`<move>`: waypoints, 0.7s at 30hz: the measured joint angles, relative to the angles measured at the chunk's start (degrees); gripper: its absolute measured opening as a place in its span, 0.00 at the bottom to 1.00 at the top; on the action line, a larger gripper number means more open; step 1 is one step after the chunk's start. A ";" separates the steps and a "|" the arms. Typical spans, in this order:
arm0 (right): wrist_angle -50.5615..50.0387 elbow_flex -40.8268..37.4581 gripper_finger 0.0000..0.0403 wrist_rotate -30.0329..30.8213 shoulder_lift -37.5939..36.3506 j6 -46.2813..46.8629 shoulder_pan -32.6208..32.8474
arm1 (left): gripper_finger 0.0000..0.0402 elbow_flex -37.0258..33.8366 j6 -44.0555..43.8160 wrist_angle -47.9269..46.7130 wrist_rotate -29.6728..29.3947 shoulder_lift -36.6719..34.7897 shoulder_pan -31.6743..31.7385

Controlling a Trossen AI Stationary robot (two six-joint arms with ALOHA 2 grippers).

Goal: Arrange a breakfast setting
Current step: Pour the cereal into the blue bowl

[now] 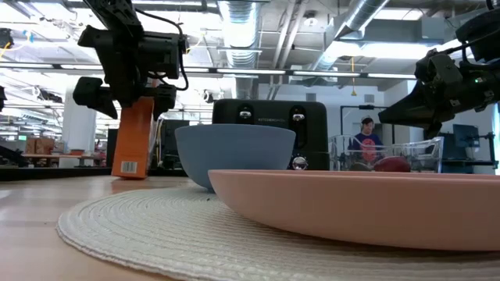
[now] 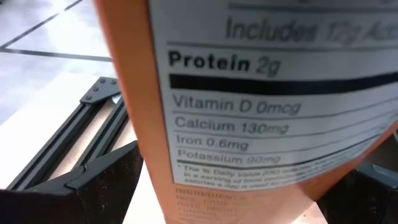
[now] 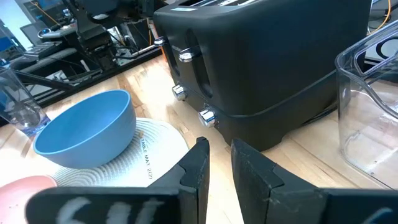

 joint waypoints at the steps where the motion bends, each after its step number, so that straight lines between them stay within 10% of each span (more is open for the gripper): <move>1: 0.00 0.02 0.23 -0.02 0.00 0.00 0.02 | 1.00 0.00 0.62 0.05 0.06 0.00 0.00; 21: 0.00 0.00 0.23 0.00 0.00 0.00 0.01 | 1.00 0.02 0.23 0.52 -7.98 1.44 0.28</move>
